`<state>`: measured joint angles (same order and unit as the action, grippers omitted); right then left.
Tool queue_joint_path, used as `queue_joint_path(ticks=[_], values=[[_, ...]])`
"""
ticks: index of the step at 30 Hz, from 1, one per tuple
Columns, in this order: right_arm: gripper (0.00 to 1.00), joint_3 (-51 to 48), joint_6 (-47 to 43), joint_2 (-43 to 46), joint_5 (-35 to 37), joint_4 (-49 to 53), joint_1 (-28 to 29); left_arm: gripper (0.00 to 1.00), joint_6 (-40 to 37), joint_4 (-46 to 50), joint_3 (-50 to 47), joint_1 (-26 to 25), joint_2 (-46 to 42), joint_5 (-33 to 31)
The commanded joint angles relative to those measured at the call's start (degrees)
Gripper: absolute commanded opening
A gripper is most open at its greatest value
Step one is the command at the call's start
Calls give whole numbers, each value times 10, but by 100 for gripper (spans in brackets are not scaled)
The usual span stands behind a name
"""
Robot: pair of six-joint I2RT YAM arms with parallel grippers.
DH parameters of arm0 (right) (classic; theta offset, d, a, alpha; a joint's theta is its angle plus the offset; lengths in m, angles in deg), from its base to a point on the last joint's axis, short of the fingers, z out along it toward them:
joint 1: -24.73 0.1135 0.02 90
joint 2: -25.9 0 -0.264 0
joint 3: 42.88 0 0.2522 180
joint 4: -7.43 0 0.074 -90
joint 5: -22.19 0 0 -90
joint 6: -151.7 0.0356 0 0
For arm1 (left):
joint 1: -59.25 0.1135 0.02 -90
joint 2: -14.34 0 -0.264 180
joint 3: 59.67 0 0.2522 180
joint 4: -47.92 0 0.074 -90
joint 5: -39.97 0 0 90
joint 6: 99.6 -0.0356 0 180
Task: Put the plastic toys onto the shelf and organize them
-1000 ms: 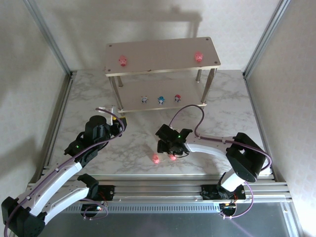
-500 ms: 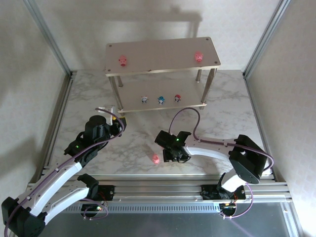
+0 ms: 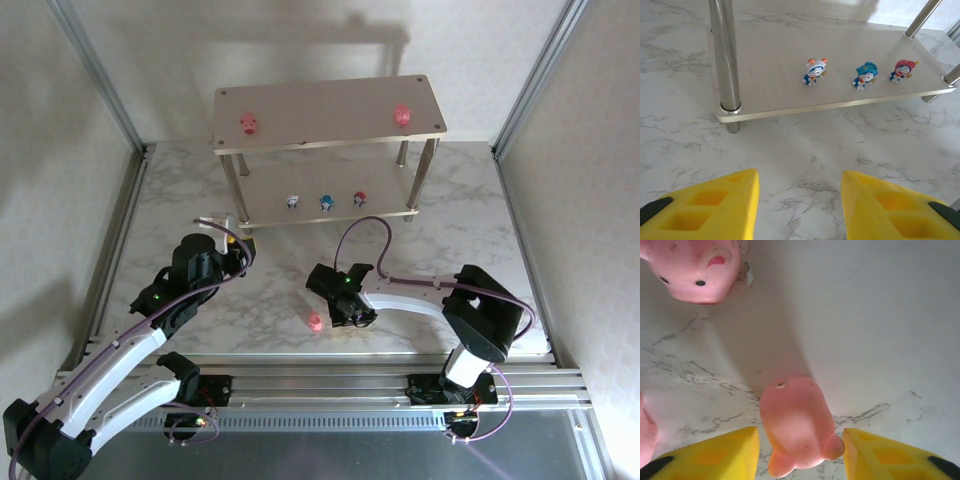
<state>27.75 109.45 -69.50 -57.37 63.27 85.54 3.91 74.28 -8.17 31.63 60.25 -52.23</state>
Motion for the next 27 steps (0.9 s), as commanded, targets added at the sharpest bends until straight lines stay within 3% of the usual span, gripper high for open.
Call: queue_joint_path(ticks=[1,3,8,11,15,22,27], values=[[45,5,-7,-8,7,3,-4,46,-10,5,3,7,2,-4],[41,0,-9,-8,5,-4,-6,46,-10,3,3,8,4,-4],[21,-11,-20,6,1,-18,-7,46,-11,3,3,9,9,-2],[14,-6,-28,29,9,-8,-7,45,-9,3,5,11,13,1],[14,47,-46,75,58,68,-7,45,-3,8,19,12,18,8],[18,315,-179,129,159,241,-51,43,0,52,107,12,52,25],[20,555,-296,96,170,282,-115,43,7,64,158,12,68,41]])
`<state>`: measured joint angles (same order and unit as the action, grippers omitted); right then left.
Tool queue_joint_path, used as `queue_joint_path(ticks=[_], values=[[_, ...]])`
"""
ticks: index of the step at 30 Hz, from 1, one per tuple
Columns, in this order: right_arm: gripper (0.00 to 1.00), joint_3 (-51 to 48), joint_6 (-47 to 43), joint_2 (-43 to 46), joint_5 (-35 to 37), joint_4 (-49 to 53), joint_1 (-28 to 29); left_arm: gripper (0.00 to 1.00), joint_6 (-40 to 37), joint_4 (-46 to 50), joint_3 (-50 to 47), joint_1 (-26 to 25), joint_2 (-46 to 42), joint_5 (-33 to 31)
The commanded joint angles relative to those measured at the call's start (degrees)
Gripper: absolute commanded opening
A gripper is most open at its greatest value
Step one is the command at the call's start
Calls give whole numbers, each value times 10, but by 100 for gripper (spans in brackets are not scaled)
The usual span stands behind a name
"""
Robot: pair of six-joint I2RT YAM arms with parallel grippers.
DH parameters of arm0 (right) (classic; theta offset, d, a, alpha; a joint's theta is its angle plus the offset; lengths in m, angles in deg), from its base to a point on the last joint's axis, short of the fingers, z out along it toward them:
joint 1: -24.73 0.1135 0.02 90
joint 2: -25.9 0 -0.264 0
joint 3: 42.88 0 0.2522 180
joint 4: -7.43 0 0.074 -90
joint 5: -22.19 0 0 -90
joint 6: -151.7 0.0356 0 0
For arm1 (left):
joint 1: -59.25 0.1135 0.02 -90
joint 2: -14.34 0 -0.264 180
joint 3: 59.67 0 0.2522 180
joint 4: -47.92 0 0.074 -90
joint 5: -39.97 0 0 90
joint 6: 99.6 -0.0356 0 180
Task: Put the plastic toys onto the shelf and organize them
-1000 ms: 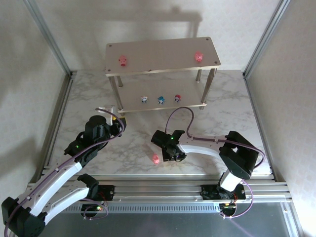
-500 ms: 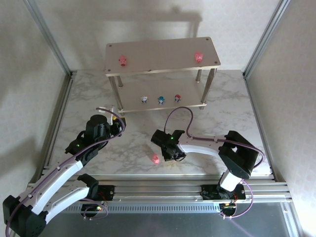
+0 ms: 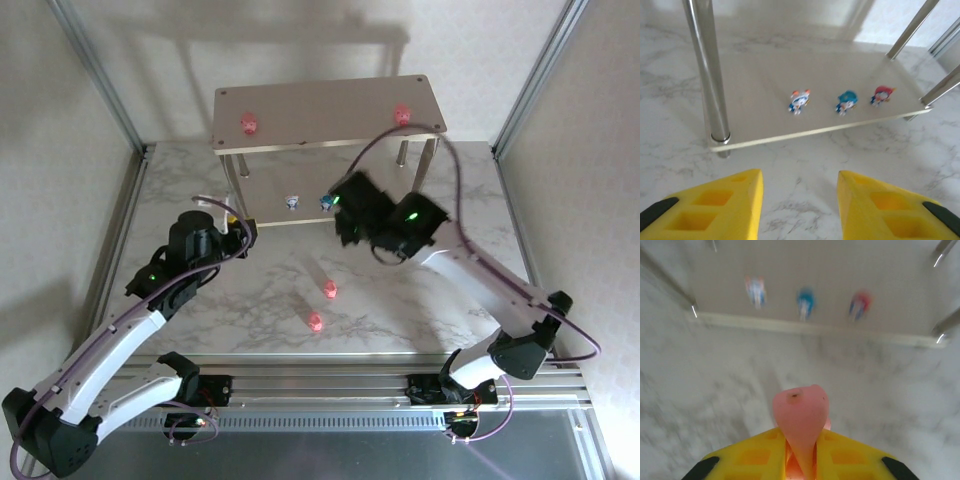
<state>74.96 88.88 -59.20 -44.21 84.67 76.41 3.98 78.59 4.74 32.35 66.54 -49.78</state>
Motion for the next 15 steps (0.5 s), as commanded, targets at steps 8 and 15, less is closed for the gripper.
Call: queue_joint_path(ticks=[8,15], values=[[21,320,-213,-101,-8,34,-117,43,8,28,70,4,28,13],[22,396,-223,-165,-87,5,-186,43,10,38,78,4,38,5]])
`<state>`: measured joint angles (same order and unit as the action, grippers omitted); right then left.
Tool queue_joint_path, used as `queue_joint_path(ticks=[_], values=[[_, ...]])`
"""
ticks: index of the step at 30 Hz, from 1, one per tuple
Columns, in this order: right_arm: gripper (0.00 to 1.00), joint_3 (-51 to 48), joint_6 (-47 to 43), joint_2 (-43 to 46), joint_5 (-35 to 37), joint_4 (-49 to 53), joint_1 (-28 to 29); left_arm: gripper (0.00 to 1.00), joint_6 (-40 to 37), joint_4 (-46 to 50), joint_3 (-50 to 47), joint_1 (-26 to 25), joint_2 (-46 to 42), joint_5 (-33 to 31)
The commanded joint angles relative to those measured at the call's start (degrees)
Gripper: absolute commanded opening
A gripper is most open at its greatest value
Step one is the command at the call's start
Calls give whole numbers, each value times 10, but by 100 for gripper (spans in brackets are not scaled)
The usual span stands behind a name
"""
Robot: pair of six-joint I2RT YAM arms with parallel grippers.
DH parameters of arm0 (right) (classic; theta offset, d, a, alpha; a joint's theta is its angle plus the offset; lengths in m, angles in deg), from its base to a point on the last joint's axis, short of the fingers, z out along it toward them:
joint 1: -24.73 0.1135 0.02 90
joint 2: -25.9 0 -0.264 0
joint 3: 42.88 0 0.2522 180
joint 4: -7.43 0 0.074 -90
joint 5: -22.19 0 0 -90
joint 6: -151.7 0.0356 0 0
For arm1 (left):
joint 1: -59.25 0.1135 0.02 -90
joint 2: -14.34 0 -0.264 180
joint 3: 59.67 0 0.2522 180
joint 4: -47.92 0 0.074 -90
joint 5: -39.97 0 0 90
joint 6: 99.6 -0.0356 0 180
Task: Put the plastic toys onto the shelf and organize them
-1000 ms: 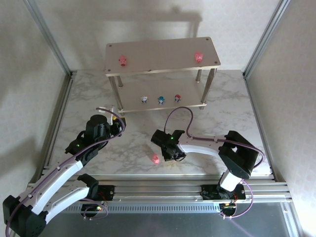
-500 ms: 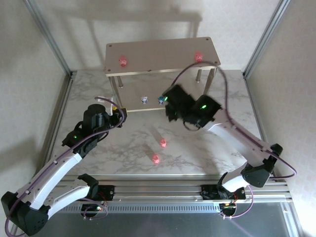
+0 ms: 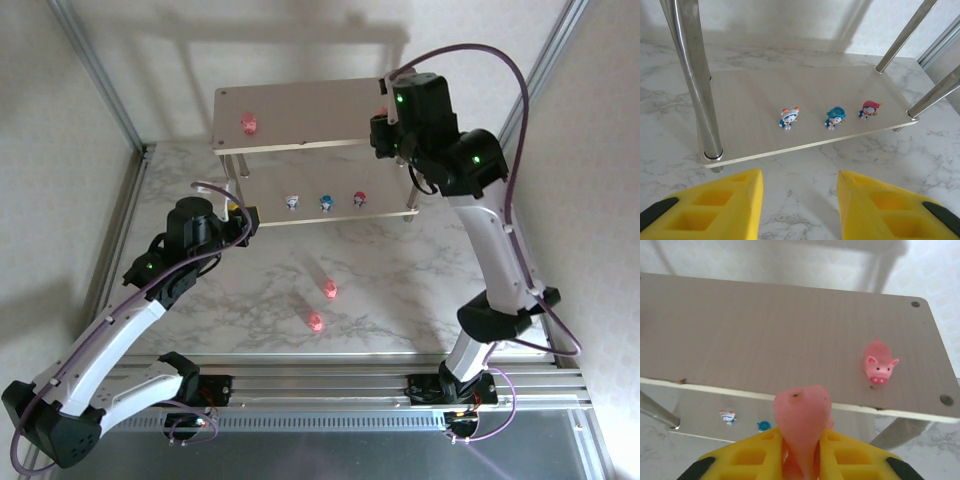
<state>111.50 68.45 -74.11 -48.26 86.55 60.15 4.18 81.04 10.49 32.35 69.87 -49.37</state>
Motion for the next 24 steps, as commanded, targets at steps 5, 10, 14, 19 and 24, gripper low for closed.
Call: queue_joint_path(ticks=[5,10,14,19,24], values=[[22,67,2,-64,-112,-15,-73,43,10,18,25,4,14,2],[22,73,11,-99,-143,-34,-92,43,9,22,31,4,22,0],[22,75,17,-116,-153,-44,-94,43,8,26,34,5,26,-4],[23,76,22,-133,-154,-56,-95,44,4,28,34,6,31,-6],[23,77,26,-144,-141,-59,-95,44,2,29,34,7,36,-6]])
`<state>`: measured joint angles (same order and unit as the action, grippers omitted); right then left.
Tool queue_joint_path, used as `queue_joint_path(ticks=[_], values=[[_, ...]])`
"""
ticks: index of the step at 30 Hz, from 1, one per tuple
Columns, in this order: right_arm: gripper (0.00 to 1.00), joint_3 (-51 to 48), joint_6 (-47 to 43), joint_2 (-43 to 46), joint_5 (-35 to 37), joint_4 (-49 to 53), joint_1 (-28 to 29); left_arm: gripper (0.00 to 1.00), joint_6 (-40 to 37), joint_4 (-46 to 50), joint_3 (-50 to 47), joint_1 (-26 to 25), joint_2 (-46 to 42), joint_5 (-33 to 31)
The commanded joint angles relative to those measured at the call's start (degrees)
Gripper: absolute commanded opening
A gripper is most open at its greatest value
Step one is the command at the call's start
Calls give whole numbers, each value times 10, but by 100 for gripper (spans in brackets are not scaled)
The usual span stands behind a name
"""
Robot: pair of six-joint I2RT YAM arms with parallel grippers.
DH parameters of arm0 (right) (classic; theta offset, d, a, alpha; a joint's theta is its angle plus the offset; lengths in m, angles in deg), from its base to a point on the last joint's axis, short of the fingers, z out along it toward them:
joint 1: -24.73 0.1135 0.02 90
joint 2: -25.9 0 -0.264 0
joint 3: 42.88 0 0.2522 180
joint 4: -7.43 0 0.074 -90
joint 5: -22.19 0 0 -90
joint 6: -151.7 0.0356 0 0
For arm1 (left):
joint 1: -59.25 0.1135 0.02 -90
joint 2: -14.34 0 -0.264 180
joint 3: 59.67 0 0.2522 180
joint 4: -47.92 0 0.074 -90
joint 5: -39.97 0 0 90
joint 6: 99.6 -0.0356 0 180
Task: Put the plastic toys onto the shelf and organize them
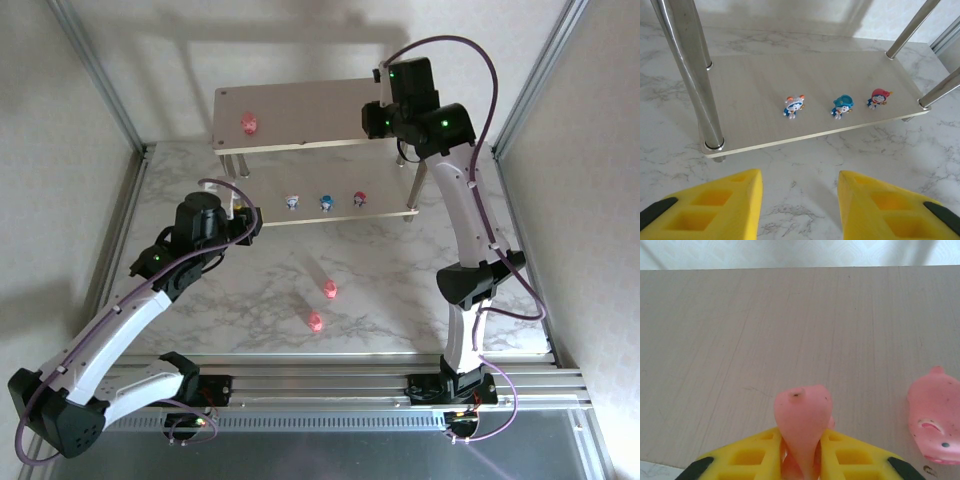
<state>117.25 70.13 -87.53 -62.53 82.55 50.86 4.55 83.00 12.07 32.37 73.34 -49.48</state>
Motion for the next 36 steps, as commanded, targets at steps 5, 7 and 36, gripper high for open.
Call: queue_joint_path(ticks=[5,7,36], values=[[26,20,13,-20,4,-19,-2,45,-5,11,18,9,5,-5],[27,21,15,-24,5,-15,-2,46,-5,10,17,10,6,-4],[56,26,34,-43,-13,-11,-1,47,-6,9,0,20,-5,0]])
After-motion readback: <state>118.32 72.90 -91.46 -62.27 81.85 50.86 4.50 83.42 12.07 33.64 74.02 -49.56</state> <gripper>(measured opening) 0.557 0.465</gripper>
